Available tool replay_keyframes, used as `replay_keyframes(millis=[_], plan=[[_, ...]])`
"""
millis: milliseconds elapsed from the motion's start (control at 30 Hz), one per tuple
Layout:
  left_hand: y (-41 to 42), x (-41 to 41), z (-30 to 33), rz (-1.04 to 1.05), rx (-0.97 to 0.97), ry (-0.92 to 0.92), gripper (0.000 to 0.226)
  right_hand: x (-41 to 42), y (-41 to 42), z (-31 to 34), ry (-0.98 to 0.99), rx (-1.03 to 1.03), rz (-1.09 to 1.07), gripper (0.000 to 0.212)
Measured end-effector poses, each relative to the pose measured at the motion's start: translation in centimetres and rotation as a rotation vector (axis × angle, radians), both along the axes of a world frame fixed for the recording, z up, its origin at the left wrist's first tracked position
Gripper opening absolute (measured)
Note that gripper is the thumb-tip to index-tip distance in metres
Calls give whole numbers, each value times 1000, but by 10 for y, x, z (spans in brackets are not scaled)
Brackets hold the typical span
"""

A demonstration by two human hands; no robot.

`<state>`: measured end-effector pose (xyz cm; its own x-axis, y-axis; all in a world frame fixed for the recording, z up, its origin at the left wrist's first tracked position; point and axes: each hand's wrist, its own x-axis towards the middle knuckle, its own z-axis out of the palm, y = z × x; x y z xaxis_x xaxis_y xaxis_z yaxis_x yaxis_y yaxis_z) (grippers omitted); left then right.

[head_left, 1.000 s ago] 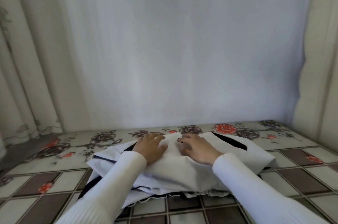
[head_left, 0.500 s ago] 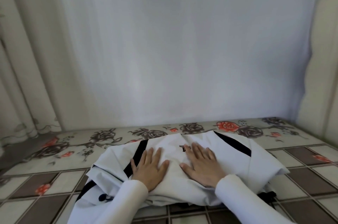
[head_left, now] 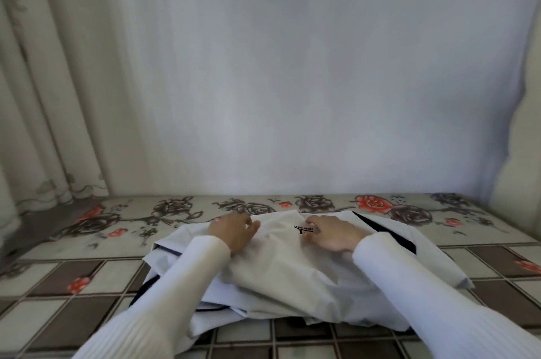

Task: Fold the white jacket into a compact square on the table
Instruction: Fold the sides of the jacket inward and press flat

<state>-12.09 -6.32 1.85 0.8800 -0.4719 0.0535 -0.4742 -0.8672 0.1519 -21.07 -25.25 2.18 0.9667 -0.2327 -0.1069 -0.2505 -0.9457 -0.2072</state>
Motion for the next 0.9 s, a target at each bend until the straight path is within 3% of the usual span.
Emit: replay_keyframes(millis=[167, 267, 400, 633, 900], plan=[[29, 32, -1, 166, 71, -28, 45, 24, 12, -6, -41, -11, 60, 56], [51, 46, -10, 259, 88, 55, 48, 35, 19, -12, 73, 25, 96, 57], [74, 55, -19, 324, -4, 172, 50, 58, 25, 14, 12, -28, 105, 27], [94, 50, -32, 507, -199, 267, 51, 132, 89, 38, -44, 64, 203, 26], [100, 40, -56, 514, -314, 203, 42, 199, 161, -14, 59, -53, 304, 35]])
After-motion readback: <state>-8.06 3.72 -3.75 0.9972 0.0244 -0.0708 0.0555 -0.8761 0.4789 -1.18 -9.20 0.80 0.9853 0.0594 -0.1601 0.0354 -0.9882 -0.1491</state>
